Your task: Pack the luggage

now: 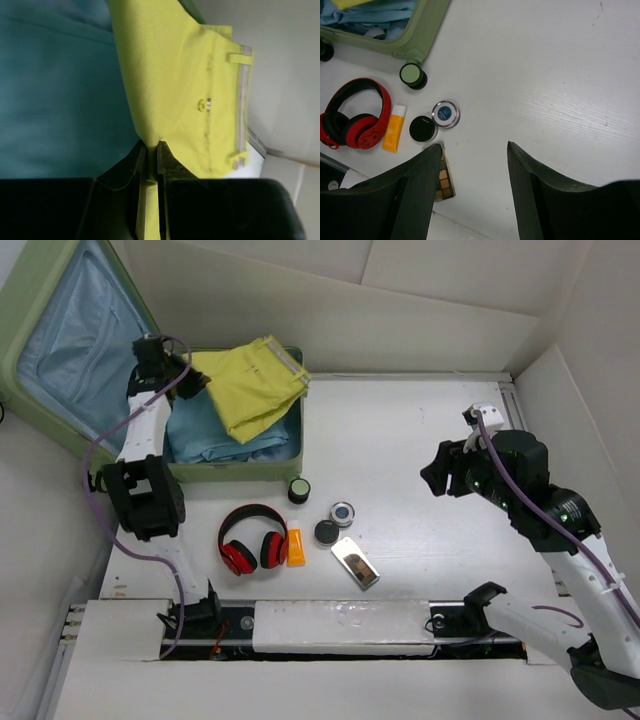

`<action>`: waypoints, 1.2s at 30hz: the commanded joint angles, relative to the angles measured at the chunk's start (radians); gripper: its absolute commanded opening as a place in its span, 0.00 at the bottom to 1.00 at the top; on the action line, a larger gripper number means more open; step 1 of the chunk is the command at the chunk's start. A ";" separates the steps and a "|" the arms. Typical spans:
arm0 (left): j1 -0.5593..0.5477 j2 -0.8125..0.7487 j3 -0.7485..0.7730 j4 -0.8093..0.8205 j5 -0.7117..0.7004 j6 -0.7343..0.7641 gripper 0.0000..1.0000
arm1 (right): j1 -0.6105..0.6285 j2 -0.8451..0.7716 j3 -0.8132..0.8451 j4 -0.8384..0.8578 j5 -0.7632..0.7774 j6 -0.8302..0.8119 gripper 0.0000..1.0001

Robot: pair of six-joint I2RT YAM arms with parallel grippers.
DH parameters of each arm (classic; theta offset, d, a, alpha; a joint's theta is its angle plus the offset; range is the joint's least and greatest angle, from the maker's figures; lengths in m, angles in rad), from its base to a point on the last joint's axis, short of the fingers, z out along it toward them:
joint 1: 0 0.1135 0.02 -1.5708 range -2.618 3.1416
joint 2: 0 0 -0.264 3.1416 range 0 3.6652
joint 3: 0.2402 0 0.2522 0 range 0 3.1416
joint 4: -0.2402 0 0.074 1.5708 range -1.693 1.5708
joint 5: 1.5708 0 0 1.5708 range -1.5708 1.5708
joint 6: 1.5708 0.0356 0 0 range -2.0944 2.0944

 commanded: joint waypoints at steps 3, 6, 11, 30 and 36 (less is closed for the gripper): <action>0.098 -0.082 -0.127 0.049 -0.028 0.059 0.00 | 0.001 0.014 0.020 0.073 -0.018 -0.021 0.61; 0.098 -0.082 -0.137 0.006 -0.106 0.083 0.00 | 0.001 0.023 -0.001 0.082 -0.027 -0.021 0.62; 0.098 -0.091 -0.101 -0.102 -0.217 0.083 0.39 | 0.012 0.042 -0.081 0.119 -0.094 -0.021 0.69; -0.458 -0.796 -0.748 -0.100 -0.492 0.042 0.68 | 0.434 0.469 -0.147 0.395 -0.087 0.010 0.55; -0.434 -0.976 -0.618 -0.147 -0.608 0.013 0.70 | 0.494 0.638 -0.083 0.515 -0.148 0.080 0.76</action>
